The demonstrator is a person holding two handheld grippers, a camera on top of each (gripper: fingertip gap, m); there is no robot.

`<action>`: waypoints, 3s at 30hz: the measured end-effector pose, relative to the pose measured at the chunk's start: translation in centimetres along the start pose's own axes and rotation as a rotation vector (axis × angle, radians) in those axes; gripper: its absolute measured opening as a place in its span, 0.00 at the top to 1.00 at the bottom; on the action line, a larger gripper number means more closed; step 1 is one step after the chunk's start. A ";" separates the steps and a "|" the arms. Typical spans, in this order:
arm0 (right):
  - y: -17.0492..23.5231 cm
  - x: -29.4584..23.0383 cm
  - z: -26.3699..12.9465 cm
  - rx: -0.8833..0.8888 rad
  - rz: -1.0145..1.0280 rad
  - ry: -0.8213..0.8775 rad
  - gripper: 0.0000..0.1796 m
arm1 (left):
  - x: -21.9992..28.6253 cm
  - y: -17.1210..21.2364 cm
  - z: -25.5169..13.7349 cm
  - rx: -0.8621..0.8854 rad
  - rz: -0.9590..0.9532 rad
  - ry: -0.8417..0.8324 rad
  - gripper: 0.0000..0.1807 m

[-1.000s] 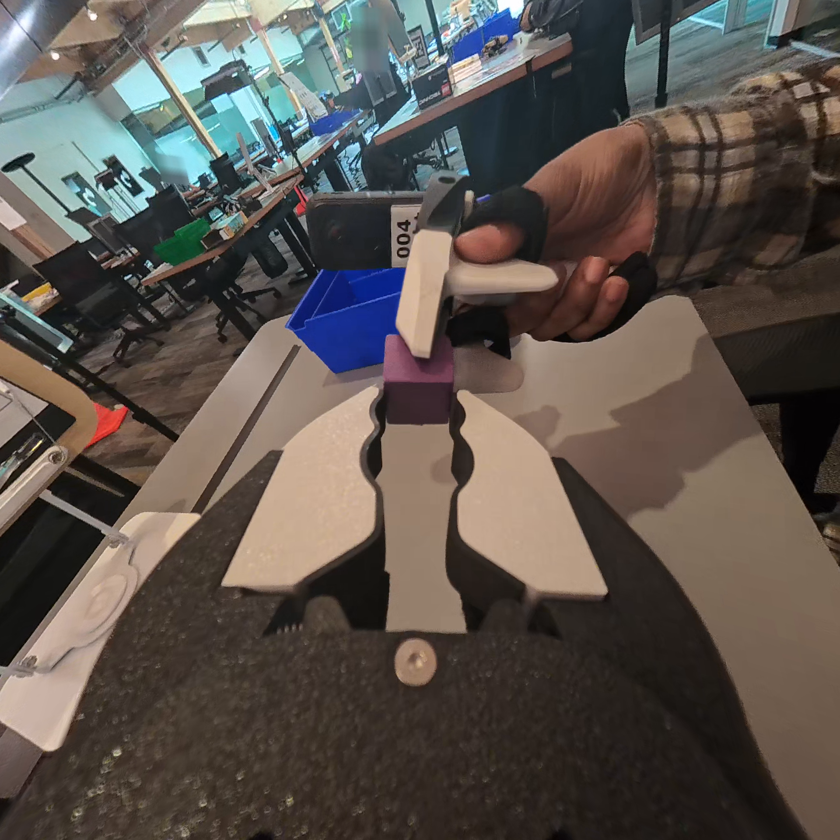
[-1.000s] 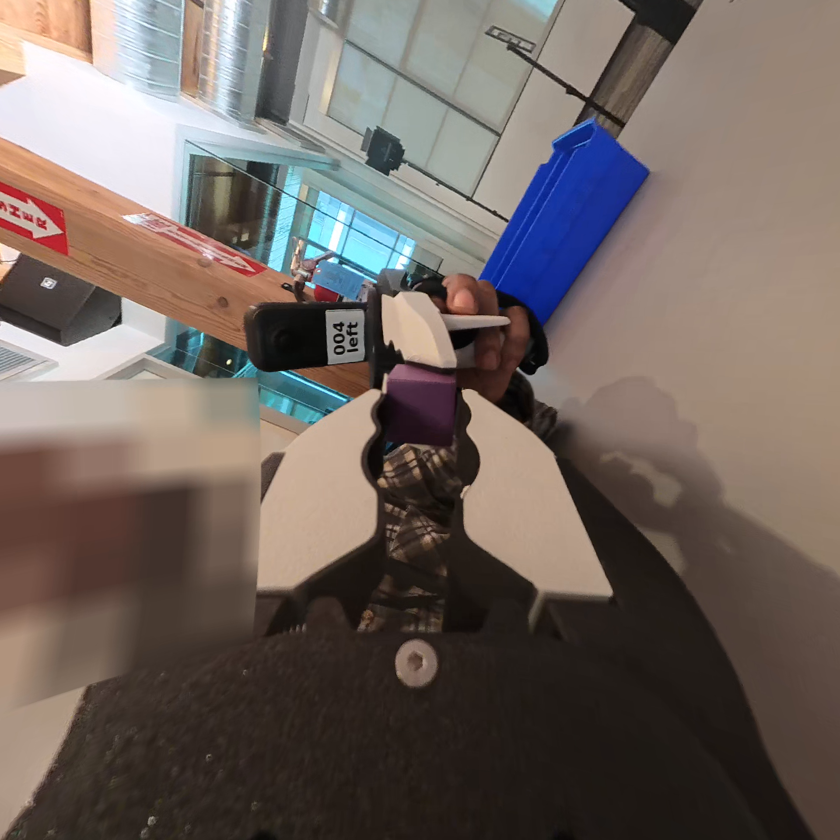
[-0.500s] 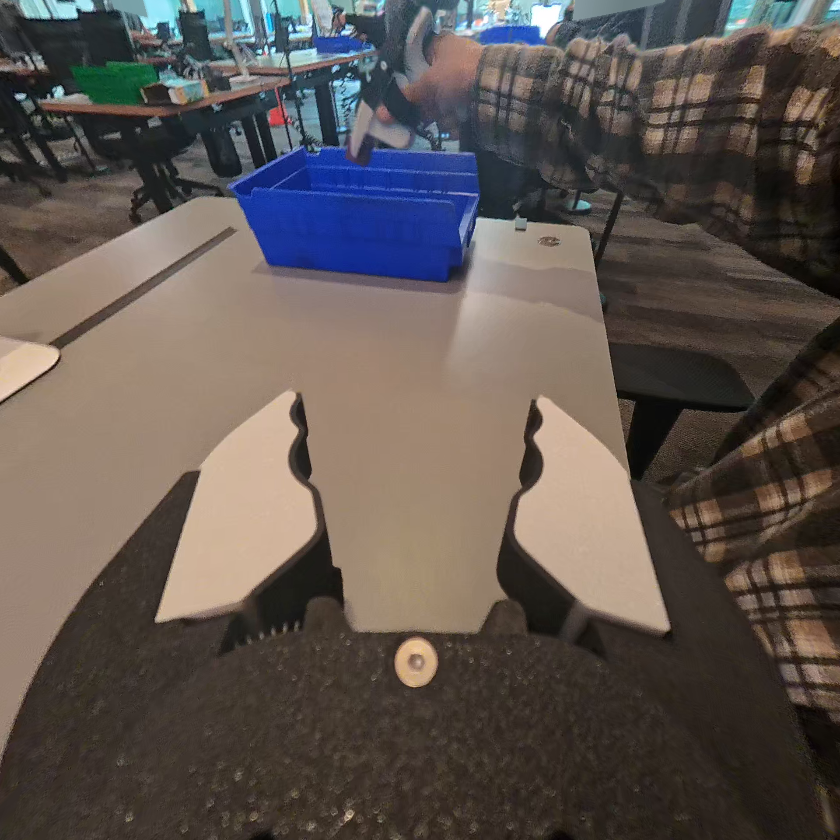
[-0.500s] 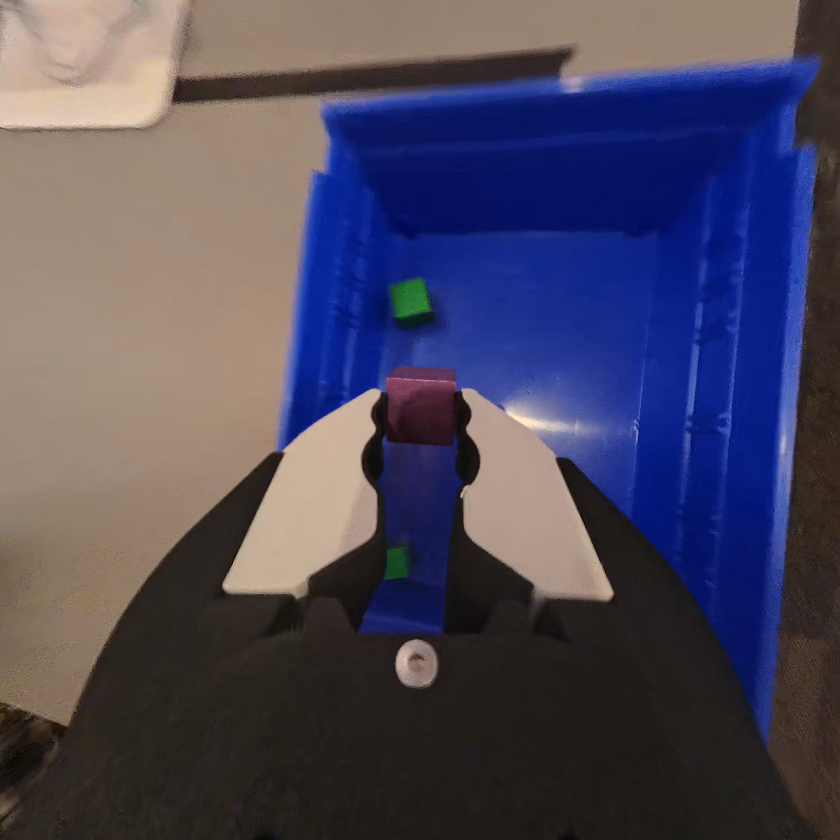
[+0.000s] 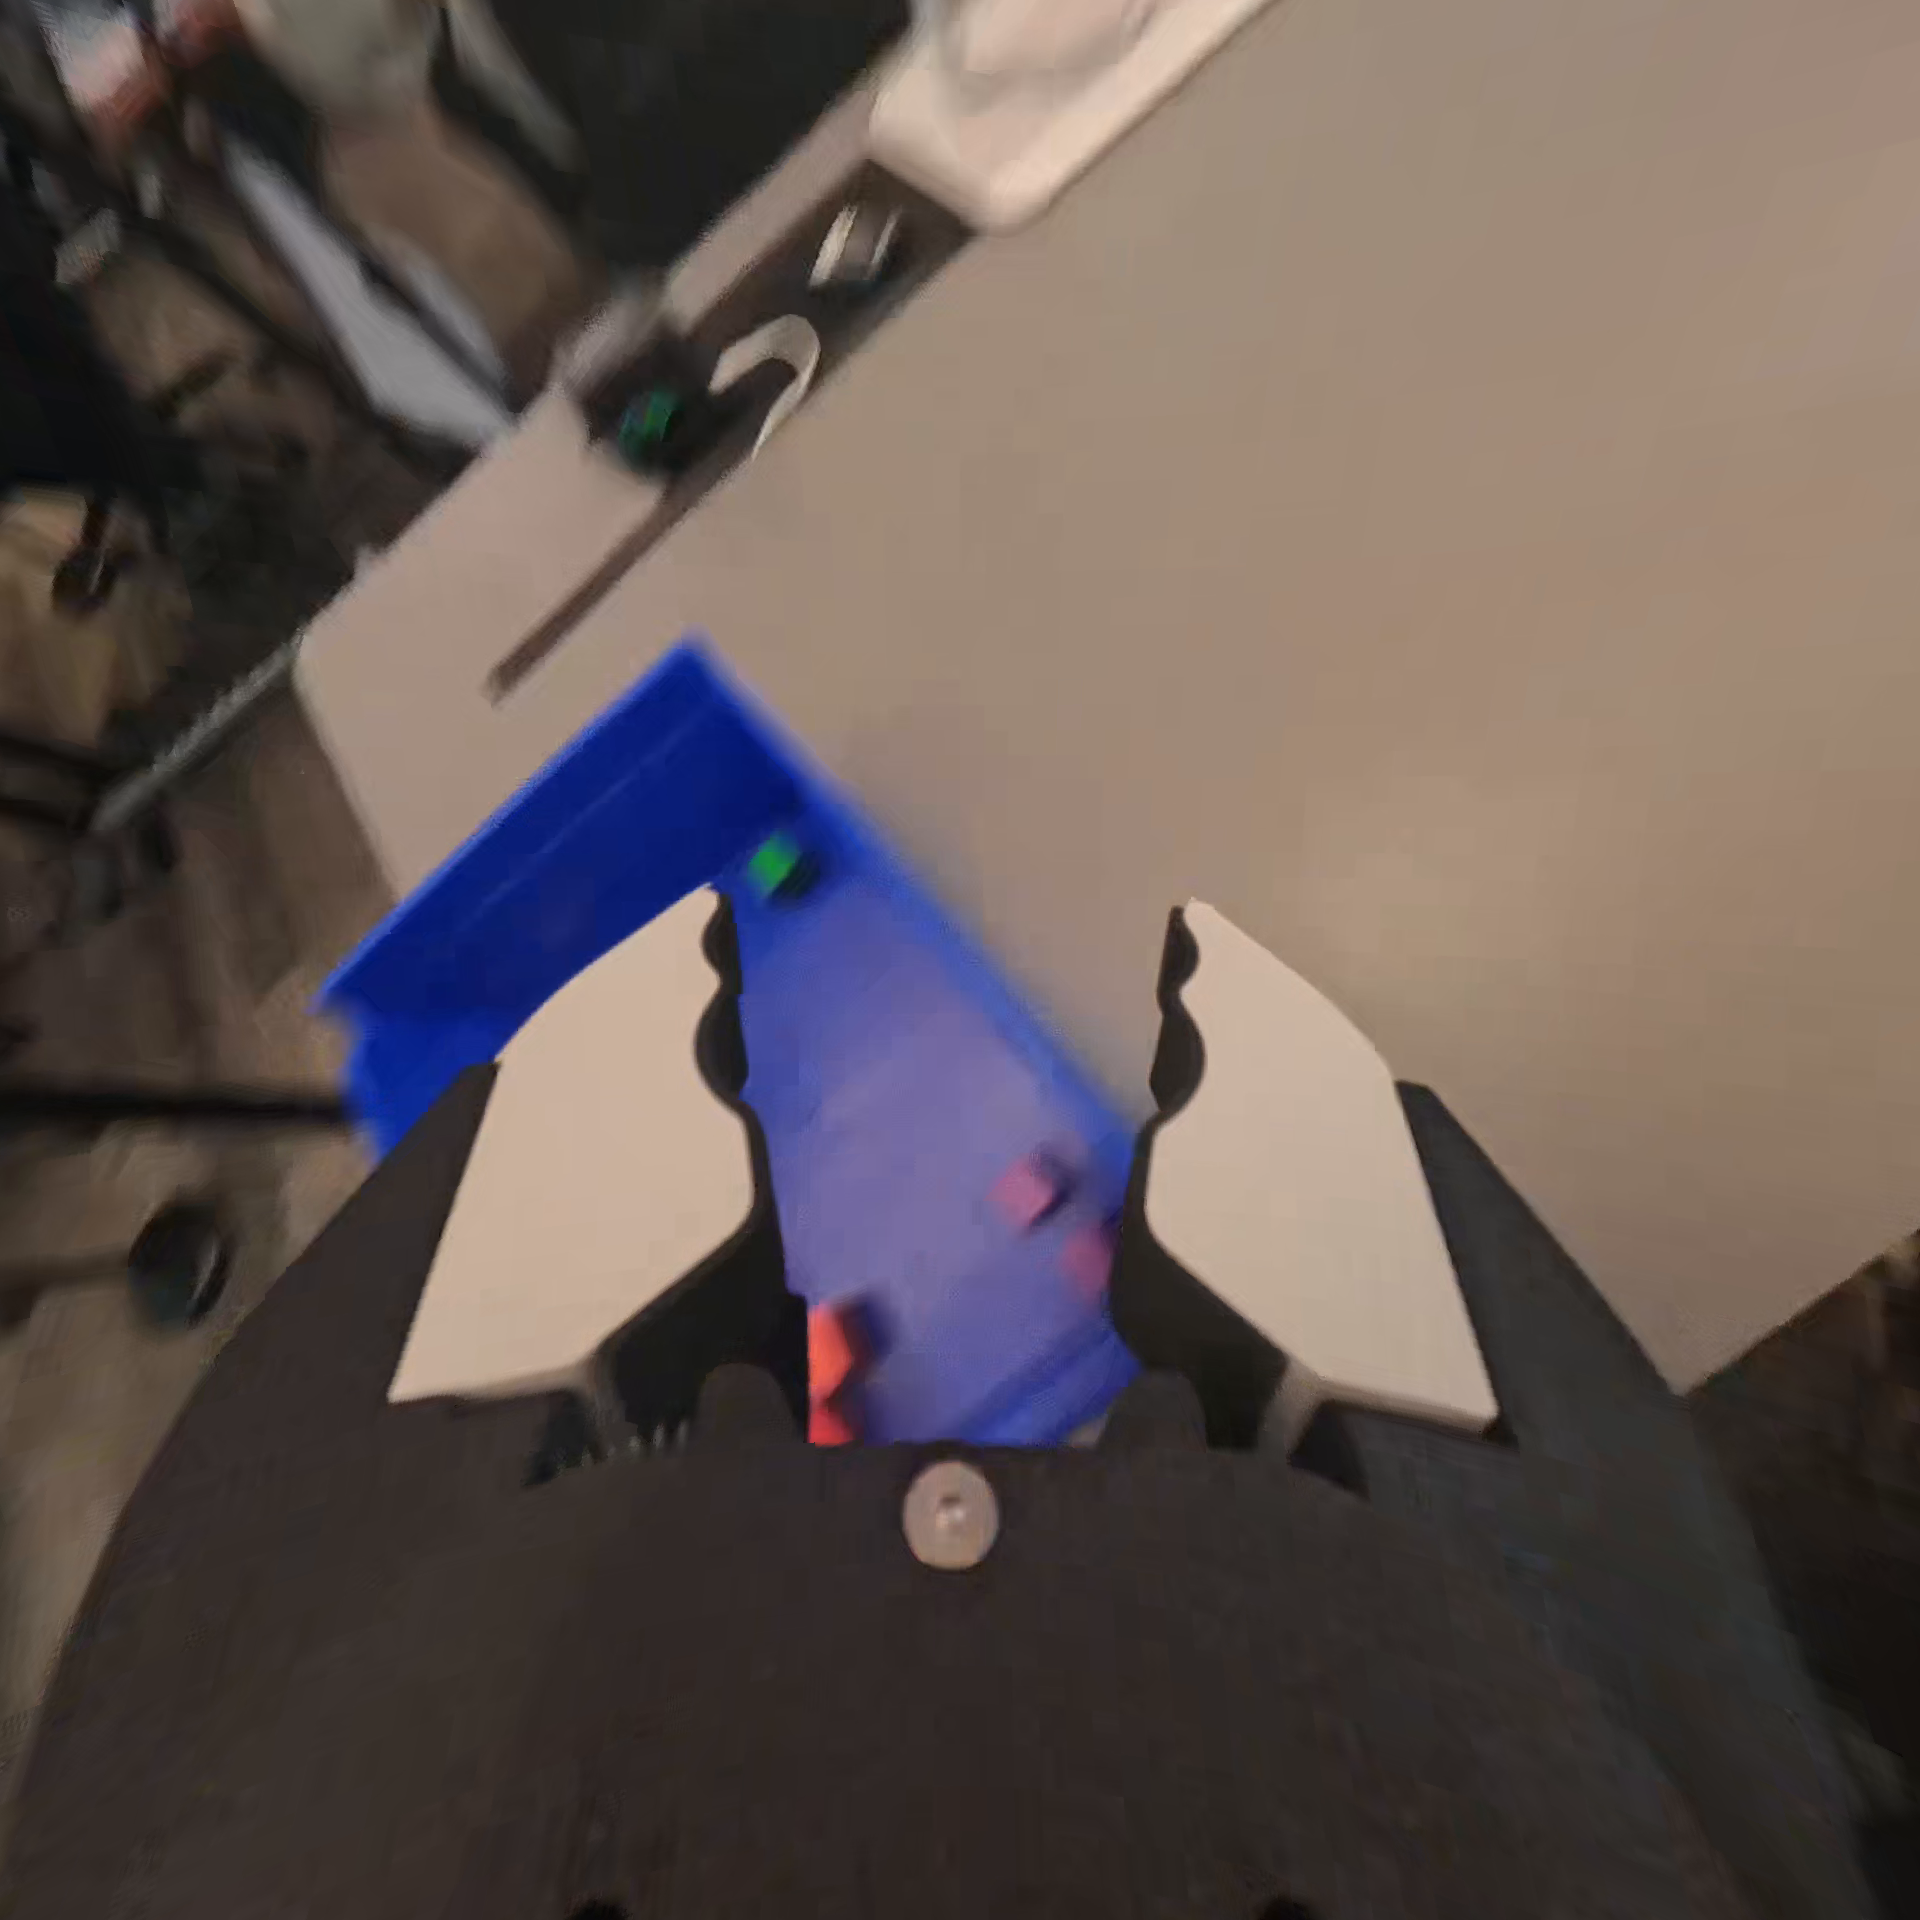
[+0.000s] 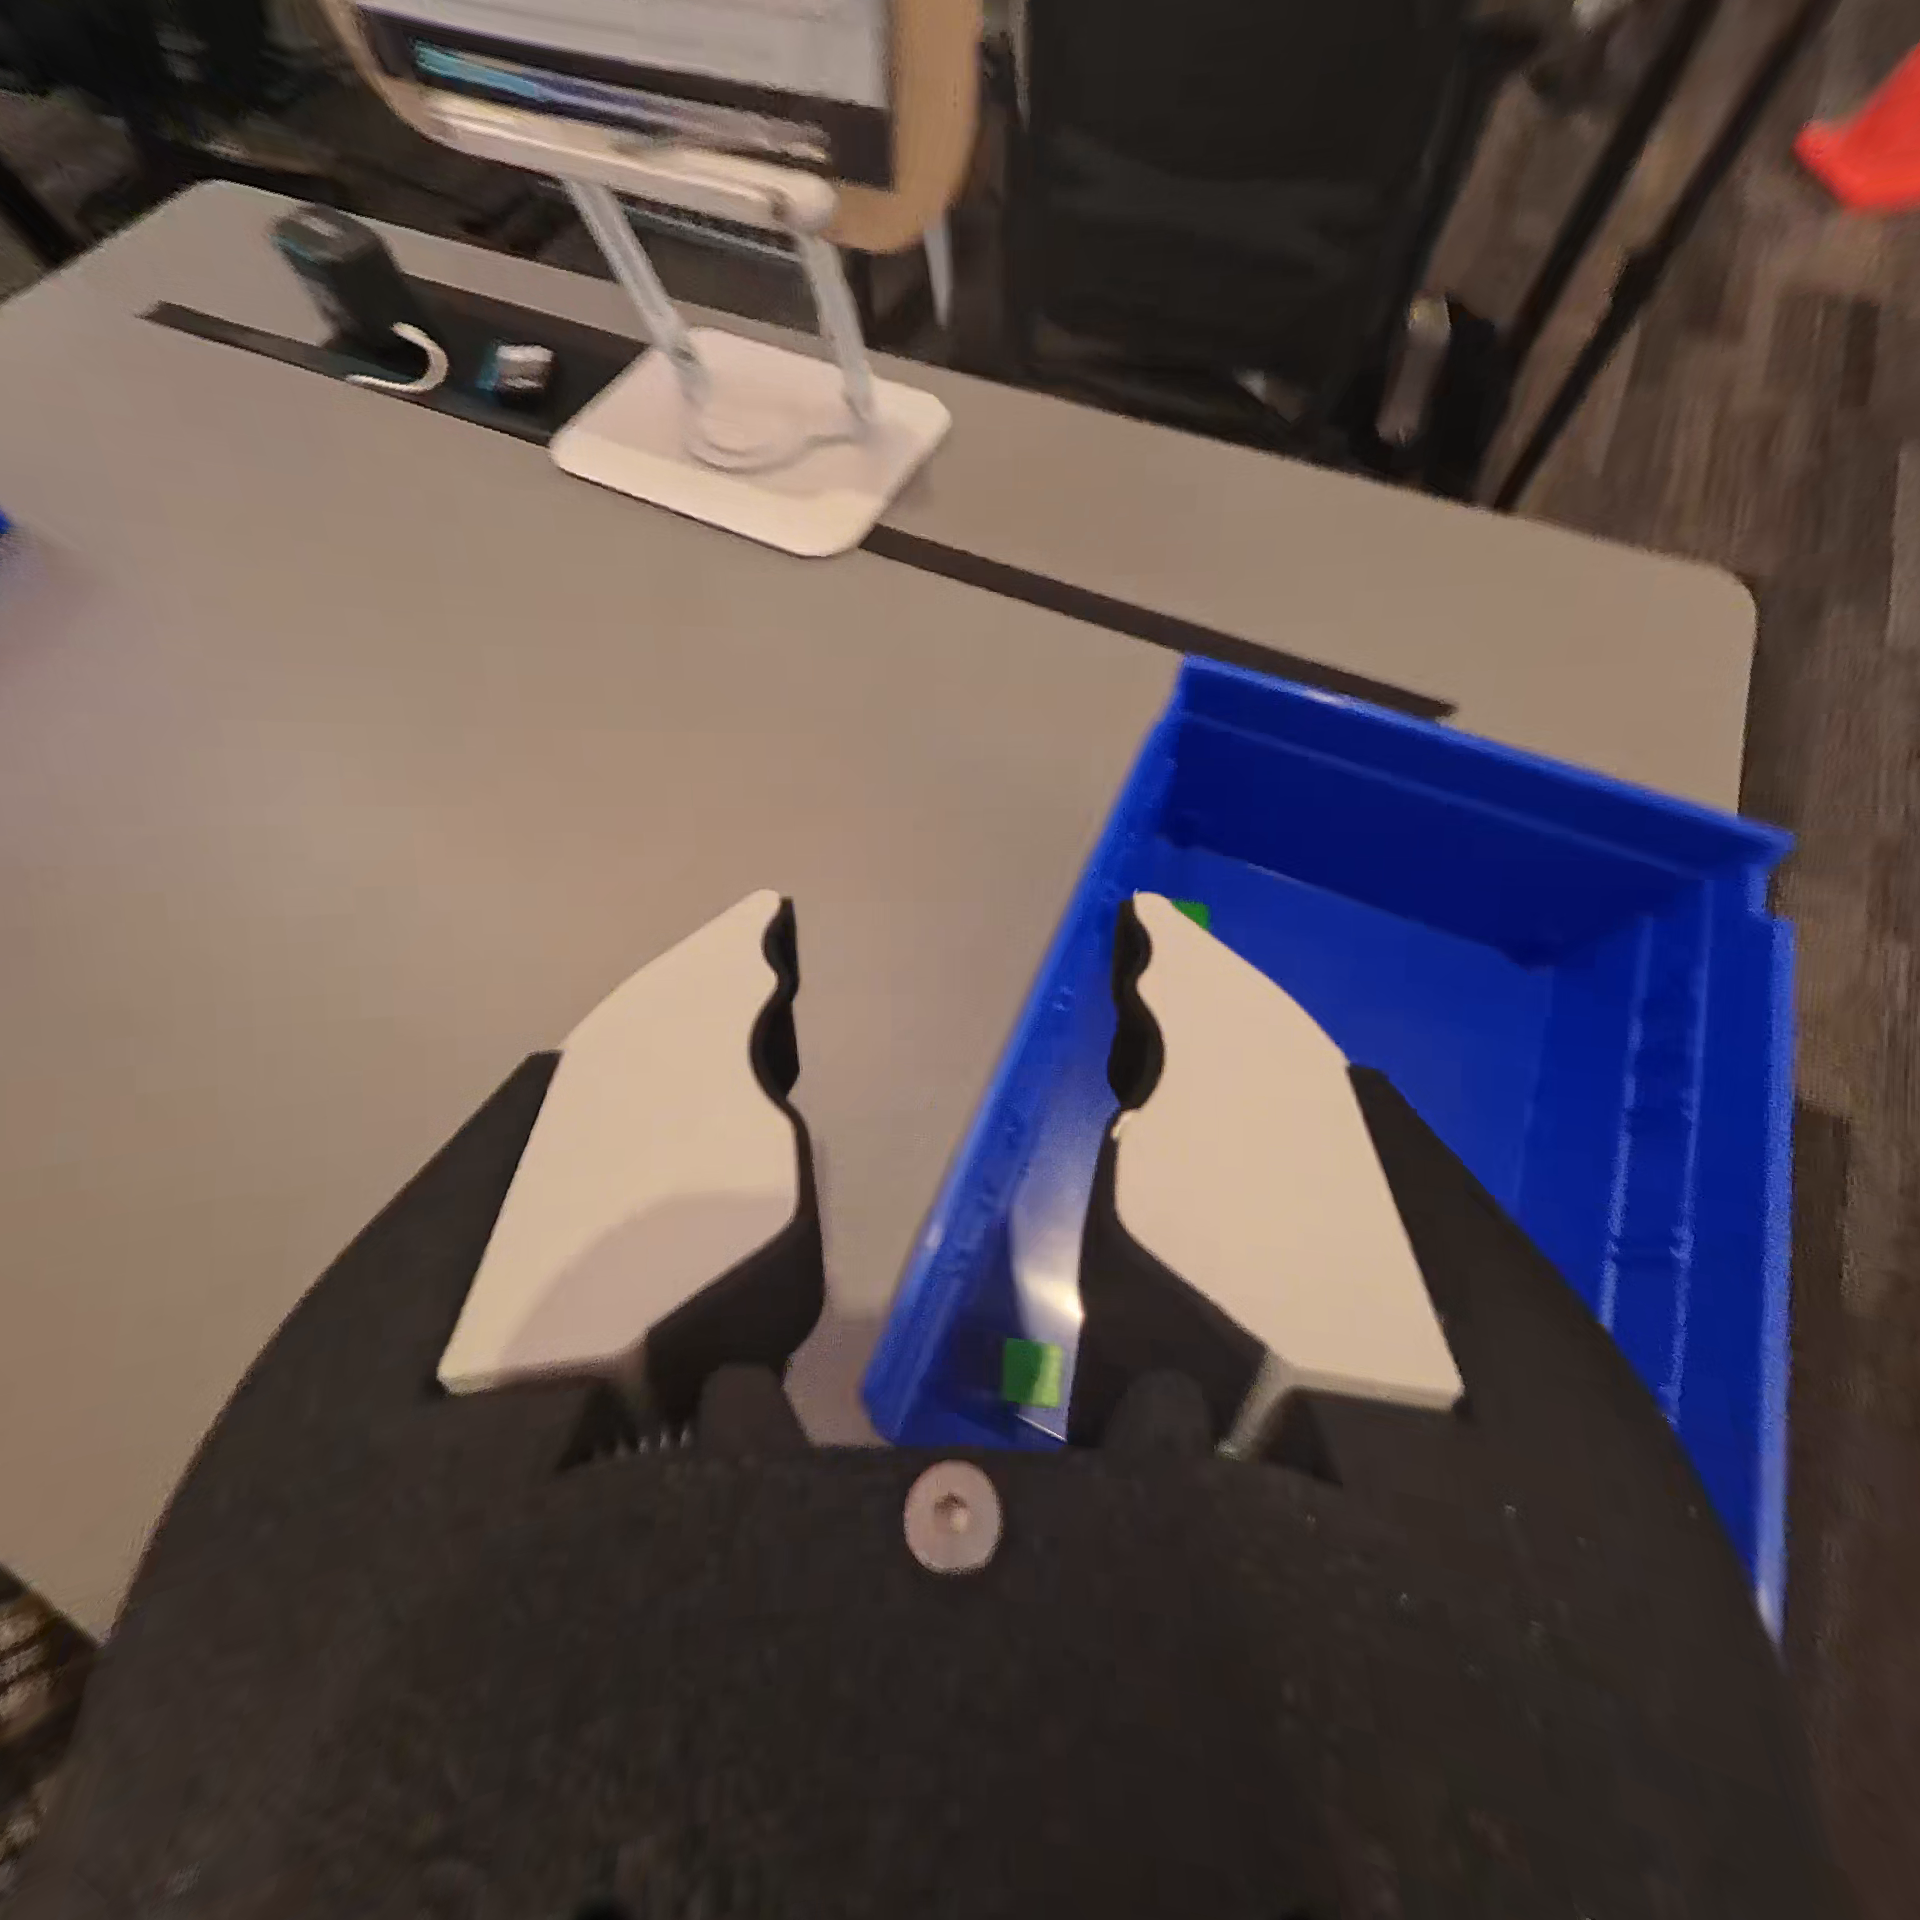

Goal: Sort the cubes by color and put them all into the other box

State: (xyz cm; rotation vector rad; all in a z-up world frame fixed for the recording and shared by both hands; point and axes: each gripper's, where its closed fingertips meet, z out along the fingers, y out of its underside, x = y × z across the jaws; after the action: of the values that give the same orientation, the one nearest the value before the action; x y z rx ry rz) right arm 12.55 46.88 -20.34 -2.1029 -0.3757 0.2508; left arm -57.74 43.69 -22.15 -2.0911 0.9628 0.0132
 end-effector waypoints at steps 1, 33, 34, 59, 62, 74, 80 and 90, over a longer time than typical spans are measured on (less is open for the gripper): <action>-0.3 -1.5 -0.4 0.020 -0.029 -0.027 0.68 | -2.1 2.0 -0.7 -0.092 -0.003 -0.028 0.57; 1.2 -13.4 -0.9 0.038 -0.154 -0.306 0.69 | -5.2 23.2 5.4 -0.900 0.567 0.301 0.73; 1.2 -13.5 -0.9 0.037 -0.157 -0.306 0.69 | -5.1 23.3 5.5 -0.899 0.567 0.308 0.74; -2.8 -29.6 4.3 0.095 0.730 -1.227 0.59 | 15.0 -17.7 3.3 0.737 0.365 0.243 0.84; -2.6 -33.0 4.8 -0.023 0.666 -1.261 0.60 | 21.1 -20.7 4.5 0.873 0.438 0.321 0.84; -1.4 -35.9 6.4 -0.166 0.477 -1.160 0.71 | 28.8 -23.0 7.9 0.991 0.483 0.445 0.84; -1.3 -35.9 6.2 -0.186 0.423 -1.184 0.84 | 28.9 -22.7 8.0 0.998 0.428 0.490 0.81; -1.8 -5.4 4.0 -0.146 0.217 -0.202 0.84 | 28.7 -20.7 11.0 0.916 0.241 0.583 0.46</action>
State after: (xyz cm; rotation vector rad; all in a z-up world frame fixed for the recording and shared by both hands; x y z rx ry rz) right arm 5.93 49.02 -20.74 -2.2713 -0.2905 0.5815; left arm -20.91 40.89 -24.74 -1.1242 1.2378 -0.7983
